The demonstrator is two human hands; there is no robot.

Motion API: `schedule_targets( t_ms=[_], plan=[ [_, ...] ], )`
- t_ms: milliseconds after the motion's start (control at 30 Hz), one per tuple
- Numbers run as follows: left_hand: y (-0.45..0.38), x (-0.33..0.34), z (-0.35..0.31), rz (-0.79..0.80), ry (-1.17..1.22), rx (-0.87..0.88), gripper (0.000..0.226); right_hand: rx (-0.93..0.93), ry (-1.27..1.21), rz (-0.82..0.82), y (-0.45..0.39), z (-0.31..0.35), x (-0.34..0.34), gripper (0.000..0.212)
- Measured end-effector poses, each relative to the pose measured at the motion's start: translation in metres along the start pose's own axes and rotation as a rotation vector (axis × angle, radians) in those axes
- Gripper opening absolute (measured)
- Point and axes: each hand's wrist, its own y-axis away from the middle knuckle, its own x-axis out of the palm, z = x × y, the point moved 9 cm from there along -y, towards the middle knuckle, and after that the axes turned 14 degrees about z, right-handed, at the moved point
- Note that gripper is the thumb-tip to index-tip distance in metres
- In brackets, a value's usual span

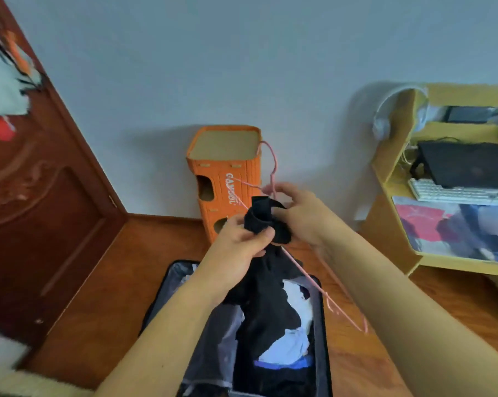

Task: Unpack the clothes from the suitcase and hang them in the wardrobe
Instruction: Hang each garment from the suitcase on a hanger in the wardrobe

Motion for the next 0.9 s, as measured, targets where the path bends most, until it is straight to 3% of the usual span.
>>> schedule_targets(
  t_ms=[100,200,267,333,400,500,567,633,700,767,900],
  plan=[
    [0.021,0.008,0.016,0.111,-0.130,-0.058,0.016,-0.098,-0.040,-0.107,-0.016,0.050,-0.020,0.042],
    [0.040,0.030,0.058,0.319,-0.316,-0.248,0.026,-0.171,-0.009,-0.077,-0.022,0.097,-0.033,0.046],
    [0.040,0.015,0.073,0.205,-0.295,-0.279,0.025,-0.219,-0.038,0.012,-0.014,0.116,-0.035,0.045],
    [0.035,-0.022,0.078,-0.063,-0.152,-0.257,0.016,-0.263,-0.087,0.060,-0.001,0.127,-0.044,0.043],
    [0.028,-0.046,0.066,-0.179,-0.179,-0.194,0.038,-0.286,-0.111,0.082,0.009,0.136,-0.057,0.043],
    [0.002,-0.030,0.053,0.096,-0.378,-0.185,0.081,-0.322,-0.108,0.122,0.025,0.151,-0.067,0.042],
    [-0.008,0.004,0.039,0.333,-0.441,-0.176,0.078,-0.340,-0.089,0.089,0.034,0.161,-0.073,0.041],
    [-0.016,0.038,0.031,0.468,-0.397,-0.148,0.063,-0.331,-0.099,-0.039,0.040,0.168,-0.087,0.041],
    [-0.028,0.056,0.033,0.355,-0.390,-0.036,0.062,-0.320,-0.149,-0.170,0.046,0.172,-0.102,0.041],
    [-0.034,0.051,0.040,0.078,-0.449,0.066,0.061,-0.337,-0.174,-0.254,0.054,0.178,-0.116,0.042],
    [-0.054,-0.007,0.075,-0.090,-0.389,-0.116,0.032,-0.305,-0.081,-0.401,0.075,0.180,-0.148,0.044]
  ],
)
